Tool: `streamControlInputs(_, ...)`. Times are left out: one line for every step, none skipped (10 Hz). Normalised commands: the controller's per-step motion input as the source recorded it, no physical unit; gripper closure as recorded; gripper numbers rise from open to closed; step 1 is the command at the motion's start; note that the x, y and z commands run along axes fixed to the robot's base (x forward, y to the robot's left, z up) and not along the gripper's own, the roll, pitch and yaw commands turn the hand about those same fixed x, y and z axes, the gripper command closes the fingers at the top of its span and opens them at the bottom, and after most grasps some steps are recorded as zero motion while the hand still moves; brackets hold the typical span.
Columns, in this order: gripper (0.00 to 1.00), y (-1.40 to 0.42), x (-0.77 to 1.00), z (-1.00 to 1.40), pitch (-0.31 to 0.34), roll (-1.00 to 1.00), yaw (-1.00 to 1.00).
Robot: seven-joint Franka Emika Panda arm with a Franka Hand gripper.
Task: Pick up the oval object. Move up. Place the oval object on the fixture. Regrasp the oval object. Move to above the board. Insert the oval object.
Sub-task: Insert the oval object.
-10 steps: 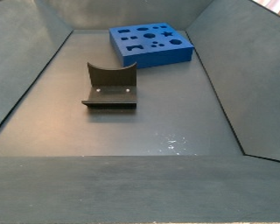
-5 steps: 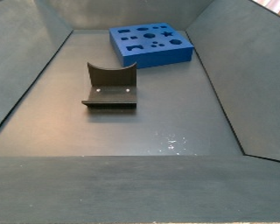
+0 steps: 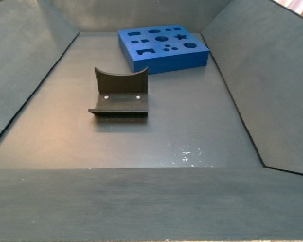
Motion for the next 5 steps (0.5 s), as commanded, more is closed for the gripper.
streamControlInputs(1.00, 0.00, 0.00, -0.05, 0.000, -0.04, 0.00)
streamControlInputs(1.00, -0.01, 0.00, -0.04, -0.017, 0.00, 0.00)
streamControlInputs(1.00, 0.00, 0.00, -0.34, -0.106, 0.00, 0.00)
streamControlInputs(1.00, -0.08, 0.14, -0.82, -0.184, 0.00, 0.38)
streamControlInputs(1.00, 0.00, 0.12, -0.71, -0.143, -0.08, 0.75)
